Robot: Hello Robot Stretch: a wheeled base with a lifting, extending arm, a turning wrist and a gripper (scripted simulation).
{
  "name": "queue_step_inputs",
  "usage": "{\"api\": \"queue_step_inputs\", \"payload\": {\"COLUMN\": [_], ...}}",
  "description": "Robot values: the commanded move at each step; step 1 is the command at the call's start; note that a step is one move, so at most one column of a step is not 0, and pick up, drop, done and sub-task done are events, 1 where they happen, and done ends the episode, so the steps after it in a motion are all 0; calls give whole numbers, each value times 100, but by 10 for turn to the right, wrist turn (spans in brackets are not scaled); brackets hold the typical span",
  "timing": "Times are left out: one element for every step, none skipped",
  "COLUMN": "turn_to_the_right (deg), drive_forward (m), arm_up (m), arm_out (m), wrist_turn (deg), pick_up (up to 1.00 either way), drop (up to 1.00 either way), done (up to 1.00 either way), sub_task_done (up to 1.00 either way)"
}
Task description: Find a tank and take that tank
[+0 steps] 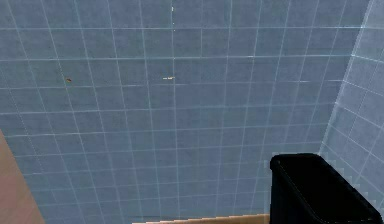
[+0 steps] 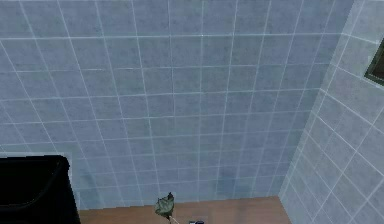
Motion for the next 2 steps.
{"api": "queue_step_inputs", "payload": {"turn_to_the_right": [0,0], "drive_forward": [0,0], "arm_up": [10,0], "arm_out": [0,0], "wrist_turn": [0,0], "pick_up": [0,0], "drop": [0,0], "done": [0,100], "sub_task_done": [0,0]}}
